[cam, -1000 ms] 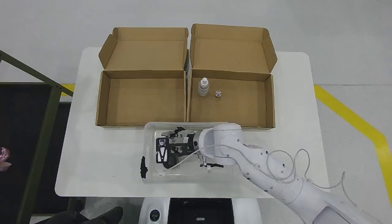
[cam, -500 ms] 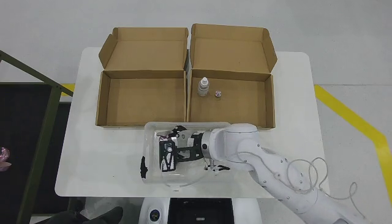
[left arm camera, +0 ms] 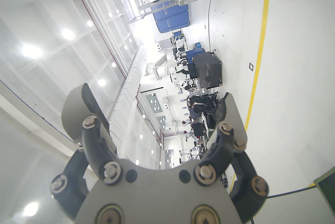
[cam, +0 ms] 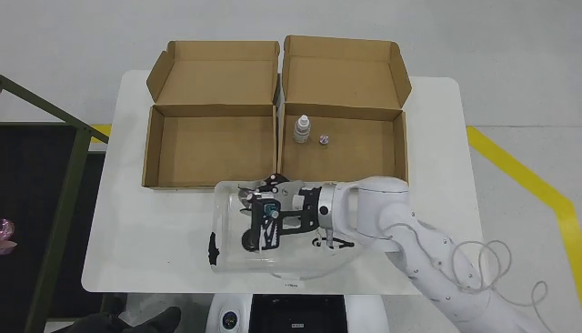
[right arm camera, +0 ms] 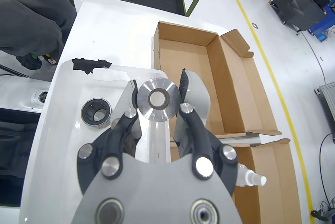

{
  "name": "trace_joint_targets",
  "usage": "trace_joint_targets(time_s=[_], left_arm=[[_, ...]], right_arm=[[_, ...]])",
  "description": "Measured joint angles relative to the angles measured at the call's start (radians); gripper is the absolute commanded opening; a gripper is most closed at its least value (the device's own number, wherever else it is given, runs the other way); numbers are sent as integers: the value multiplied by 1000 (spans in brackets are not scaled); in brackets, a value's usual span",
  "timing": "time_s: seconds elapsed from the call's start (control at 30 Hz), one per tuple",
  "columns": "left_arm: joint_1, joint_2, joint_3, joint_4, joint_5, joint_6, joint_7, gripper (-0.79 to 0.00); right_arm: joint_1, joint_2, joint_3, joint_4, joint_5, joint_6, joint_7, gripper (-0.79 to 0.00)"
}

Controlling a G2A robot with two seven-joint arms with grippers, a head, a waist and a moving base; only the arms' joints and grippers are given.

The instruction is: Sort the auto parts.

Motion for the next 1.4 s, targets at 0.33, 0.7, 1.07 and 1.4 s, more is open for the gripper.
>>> trace_joint_targets(time_s=[0.33, 0.7, 1.07, 1.4], left_arm=[[0, 0, 0, 0, 0, 0, 0, 0], [0, 0, 0, 0, 0, 0, 0, 0], [0, 0, 0, 0, 0, 0, 0, 0], [0, 0, 0, 0, 0, 0, 0, 0]], right_arm=[[-5, 7, 32, -37, 5, -11, -21, -785], [74, -9, 18, 74, 41, 27, -77, -785], [237, -58, -62, 289, 102, 117, -64, -785], [397, -128, -175, 533, 171, 181, -32, -785]])
